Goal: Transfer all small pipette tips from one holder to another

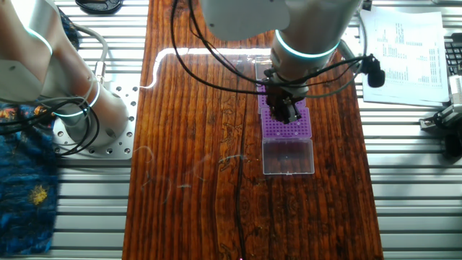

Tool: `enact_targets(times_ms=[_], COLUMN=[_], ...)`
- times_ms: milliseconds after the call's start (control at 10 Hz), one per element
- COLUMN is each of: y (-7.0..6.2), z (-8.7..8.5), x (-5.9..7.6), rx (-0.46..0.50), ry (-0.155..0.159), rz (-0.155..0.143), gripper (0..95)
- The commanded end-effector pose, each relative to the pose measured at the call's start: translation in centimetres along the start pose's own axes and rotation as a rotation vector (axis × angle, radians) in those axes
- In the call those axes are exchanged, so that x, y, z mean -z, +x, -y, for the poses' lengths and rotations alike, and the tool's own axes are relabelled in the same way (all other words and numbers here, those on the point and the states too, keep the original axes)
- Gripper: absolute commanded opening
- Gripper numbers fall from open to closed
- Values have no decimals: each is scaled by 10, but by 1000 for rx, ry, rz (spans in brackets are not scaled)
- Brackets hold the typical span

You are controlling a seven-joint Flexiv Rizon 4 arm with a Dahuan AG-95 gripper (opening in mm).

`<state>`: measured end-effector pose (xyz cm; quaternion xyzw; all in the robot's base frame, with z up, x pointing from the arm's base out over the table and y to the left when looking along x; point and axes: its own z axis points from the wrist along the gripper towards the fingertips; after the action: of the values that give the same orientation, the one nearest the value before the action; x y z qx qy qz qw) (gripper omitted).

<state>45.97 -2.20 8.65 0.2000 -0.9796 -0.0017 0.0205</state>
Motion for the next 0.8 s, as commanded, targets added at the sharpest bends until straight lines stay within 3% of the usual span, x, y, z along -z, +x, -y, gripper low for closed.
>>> enact_targets(times_ms=[100,800], y=[0,-11], z=[0,2], x=[-2,-4], rx=[-3,-2], ry=[-1,17], rz=[3,16], gripper=[0,0])
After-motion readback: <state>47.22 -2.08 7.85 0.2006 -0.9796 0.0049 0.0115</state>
